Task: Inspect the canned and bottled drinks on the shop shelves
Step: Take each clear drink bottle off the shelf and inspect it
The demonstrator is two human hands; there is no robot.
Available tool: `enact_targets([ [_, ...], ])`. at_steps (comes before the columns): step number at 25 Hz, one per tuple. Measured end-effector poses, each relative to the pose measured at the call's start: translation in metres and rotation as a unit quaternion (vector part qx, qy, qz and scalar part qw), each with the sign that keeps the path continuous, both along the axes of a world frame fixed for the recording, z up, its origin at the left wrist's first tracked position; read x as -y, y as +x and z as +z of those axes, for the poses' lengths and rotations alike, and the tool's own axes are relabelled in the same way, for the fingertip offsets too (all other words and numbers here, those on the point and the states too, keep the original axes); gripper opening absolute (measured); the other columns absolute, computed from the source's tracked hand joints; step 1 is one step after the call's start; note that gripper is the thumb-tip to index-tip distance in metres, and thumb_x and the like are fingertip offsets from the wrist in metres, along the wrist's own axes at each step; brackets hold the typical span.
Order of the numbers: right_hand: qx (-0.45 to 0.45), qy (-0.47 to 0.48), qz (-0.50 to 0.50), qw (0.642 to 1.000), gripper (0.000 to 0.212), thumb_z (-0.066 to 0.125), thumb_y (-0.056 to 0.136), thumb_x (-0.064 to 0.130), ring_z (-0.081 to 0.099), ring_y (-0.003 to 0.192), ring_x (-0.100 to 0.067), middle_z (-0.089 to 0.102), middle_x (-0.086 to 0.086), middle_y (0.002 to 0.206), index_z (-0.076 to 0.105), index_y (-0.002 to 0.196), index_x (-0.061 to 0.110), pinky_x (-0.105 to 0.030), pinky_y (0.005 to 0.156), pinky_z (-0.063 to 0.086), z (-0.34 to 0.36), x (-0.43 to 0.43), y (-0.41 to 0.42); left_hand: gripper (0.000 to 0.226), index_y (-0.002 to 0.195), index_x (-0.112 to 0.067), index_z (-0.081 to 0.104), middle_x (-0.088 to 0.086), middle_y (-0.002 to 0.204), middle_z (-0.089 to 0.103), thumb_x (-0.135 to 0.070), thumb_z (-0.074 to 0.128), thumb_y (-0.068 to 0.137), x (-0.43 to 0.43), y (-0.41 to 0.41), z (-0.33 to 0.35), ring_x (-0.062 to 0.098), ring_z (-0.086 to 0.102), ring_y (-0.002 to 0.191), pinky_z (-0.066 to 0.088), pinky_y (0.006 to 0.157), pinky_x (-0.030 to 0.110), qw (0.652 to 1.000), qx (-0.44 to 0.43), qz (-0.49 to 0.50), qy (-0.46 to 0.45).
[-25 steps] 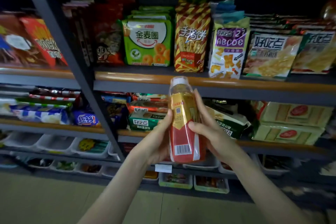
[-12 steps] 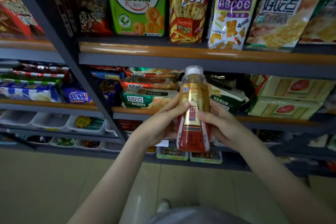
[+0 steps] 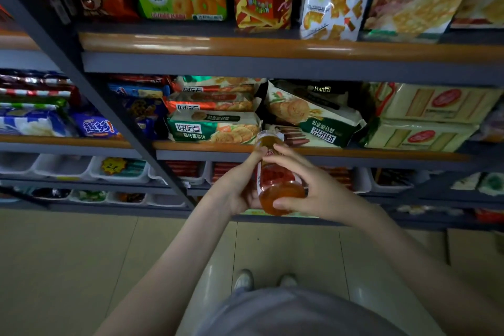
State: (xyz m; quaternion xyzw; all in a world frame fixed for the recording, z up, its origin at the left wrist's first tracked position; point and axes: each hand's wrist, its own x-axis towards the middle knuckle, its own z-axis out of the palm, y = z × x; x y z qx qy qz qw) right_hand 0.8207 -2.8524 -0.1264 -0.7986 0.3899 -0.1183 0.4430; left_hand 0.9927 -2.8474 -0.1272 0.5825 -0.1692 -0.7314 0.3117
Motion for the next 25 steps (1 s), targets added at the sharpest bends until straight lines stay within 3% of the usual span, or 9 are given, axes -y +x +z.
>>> enact_targets([
  [6, -0.032, -0.027, 0.058, 0.997, 0.113, 0.085, 0.069, 0.033, -0.008, 0.144, 0.005, -0.010, 0.031, 0.153, 0.002, 0.140, 0.062, -0.028, 0.115, 0.017, -0.017, 0.009, -0.006, 0.055, 0.109, -0.011, 0.061, 0.018, 0.091, 0.073, -0.059, 0.062, 0.083, 0.003, 0.008, 0.001, 0.030, 0.072, 0.079, 0.060, 0.070, 0.042, 0.999, 0.021, -0.024, 0.015],
  [7, -0.028, -0.032, 0.043, 0.998, 0.110, 0.083, 0.074, 0.024, -0.004, 0.145, 0.002, -0.006, 0.027, 0.156, 0.004, 0.143, 0.058, -0.033, 0.117, 0.020, -0.024, 0.012, -0.007, 0.053, 0.108, -0.011, 0.060, 0.017, 0.092, 0.073, -0.058, 0.062, 0.083, 0.001, 0.009, 0.001, 0.030, 0.071, 0.080, 0.060, 0.068, 0.040, 0.999, 0.024, -0.031, 0.012],
  [9, 0.097, 0.049, -0.048, 0.993, 0.085, 0.065, 0.088, 0.001, 0.020, 0.146, -0.009, 0.017, 0.010, 0.158, 0.022, 0.146, 0.046, -0.045, 0.114, 0.033, -0.030, 0.017, -0.006, 0.046, 0.109, -0.015, 0.062, 0.013, 0.094, 0.073, -0.054, 0.062, 0.086, -0.001, 0.010, 0.002, 0.026, 0.071, 0.080, 0.061, 0.064, 0.037, 0.997, 0.043, -0.054, -0.020],
  [12, 0.240, 0.187, -0.230, 0.924, 0.044, 0.049, 0.097, 0.005, 0.059, 0.117, -0.024, 0.055, -0.005, 0.133, 0.050, 0.131, 0.034, -0.052, 0.098, 0.048, -0.015, 0.022, 0.007, 0.042, 0.126, -0.031, 0.057, 0.004, 0.097, 0.074, -0.047, 0.063, 0.088, -0.001, 0.012, 0.001, 0.022, 0.072, 0.083, 0.060, 0.067, 0.036, 0.984, 0.096, -0.089, -0.117],
  [14, 0.248, 0.176, -0.267, 0.915, 0.036, 0.057, 0.095, 0.020, 0.063, 0.111, -0.024, 0.057, -0.004, 0.129, 0.049, 0.128, 0.034, -0.055, 0.093, 0.051, -0.008, 0.025, 0.017, 0.046, 0.130, -0.036, 0.053, 0.002, 0.100, 0.075, -0.045, 0.066, 0.086, 0.000, 0.014, 0.005, 0.021, 0.072, 0.089, 0.060, 0.072, 0.038, 0.975, 0.117, -0.097, -0.163],
  [16, 0.247, 0.145, -0.261, 0.922, 0.045, 0.059, 0.094, 0.026, 0.059, 0.116, -0.020, 0.052, 0.001, 0.135, 0.043, 0.132, 0.044, -0.048, 0.092, 0.053, 0.002, 0.025, 0.023, 0.051, 0.133, -0.037, 0.049, 0.000, 0.100, 0.075, -0.043, 0.068, 0.086, 0.002, 0.019, 0.011, 0.018, 0.073, 0.088, 0.060, 0.070, 0.036, 0.968, 0.123, -0.092, -0.196],
  [20, 0.207, 0.052, -0.184, 0.959, 0.069, 0.055, 0.095, 0.031, 0.035, 0.135, -0.003, 0.022, 0.027, 0.150, 0.014, 0.144, 0.057, -0.033, 0.100, 0.047, 0.030, 0.020, 0.027, 0.050, 0.126, -0.046, 0.049, -0.008, 0.098, 0.074, -0.032, 0.071, 0.084, 0.000, 0.026, 0.030, 0.011, 0.072, 0.085, 0.057, 0.065, 0.025, 0.947, 0.129, -0.092, -0.279],
  [22, 0.201, -0.006, -0.162, 0.966, 0.075, 0.056, 0.094, 0.032, 0.031, 0.136, 0.005, 0.017, 0.030, 0.150, 0.007, 0.145, 0.056, -0.031, 0.105, 0.044, 0.053, 0.017, 0.027, 0.061, 0.130, -0.049, 0.042, -0.010, 0.107, 0.072, -0.032, 0.073, 0.079, 0.000, 0.031, 0.050, 0.008, 0.071, 0.092, 0.056, 0.073, 0.023, 0.927, 0.133, -0.106, -0.335],
  [25, 0.252, -0.099, -0.125, 0.954, 0.081, 0.057, 0.094, 0.016, 0.037, 0.124, 0.020, 0.014, 0.035, 0.149, 0.005, 0.146, 0.049, -0.016, 0.097, 0.045, 0.105, 0.017, 0.024, 0.070, 0.132, -0.057, 0.035, -0.024, 0.120, 0.064, -0.040, 0.075, 0.077, 0.002, 0.038, 0.104, 0.000, 0.061, 0.112, 0.049, 0.091, 0.022, 0.867, 0.165, -0.140, -0.449],
])
